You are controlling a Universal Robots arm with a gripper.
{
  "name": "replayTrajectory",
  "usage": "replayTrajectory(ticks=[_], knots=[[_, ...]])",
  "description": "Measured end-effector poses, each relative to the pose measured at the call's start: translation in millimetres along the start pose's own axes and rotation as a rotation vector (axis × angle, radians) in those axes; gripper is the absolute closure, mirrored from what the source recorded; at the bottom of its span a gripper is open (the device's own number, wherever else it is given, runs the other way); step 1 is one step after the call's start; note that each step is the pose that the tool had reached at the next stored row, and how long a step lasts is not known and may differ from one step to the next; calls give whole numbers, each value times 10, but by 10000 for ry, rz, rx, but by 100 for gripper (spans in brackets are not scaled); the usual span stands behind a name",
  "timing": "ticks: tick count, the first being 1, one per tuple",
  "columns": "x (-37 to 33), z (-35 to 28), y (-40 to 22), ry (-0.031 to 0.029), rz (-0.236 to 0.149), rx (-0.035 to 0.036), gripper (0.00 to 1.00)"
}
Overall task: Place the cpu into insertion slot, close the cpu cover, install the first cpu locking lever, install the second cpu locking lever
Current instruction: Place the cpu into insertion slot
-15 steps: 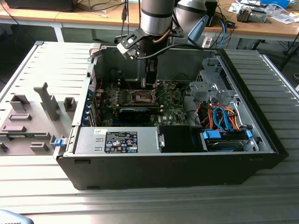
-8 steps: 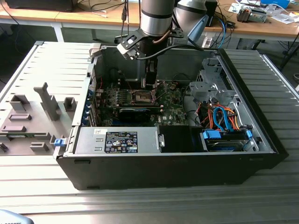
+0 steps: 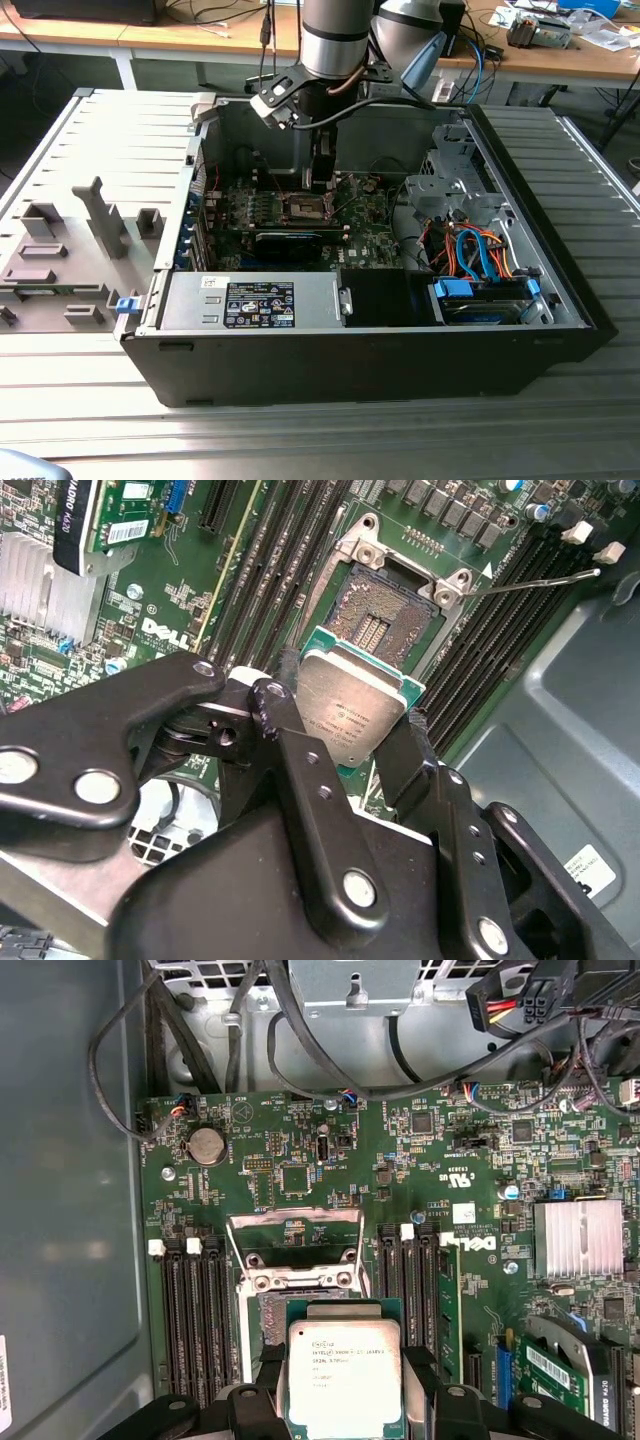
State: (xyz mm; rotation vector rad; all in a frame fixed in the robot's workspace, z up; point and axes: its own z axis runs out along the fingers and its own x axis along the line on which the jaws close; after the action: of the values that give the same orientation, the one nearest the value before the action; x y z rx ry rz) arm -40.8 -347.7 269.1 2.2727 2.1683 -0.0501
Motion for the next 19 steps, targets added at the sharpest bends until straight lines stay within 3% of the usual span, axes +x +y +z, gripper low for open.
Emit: replayTrajectory(ticks=[19], knots=[[1, 40, 1, 0, 0, 0, 45]])
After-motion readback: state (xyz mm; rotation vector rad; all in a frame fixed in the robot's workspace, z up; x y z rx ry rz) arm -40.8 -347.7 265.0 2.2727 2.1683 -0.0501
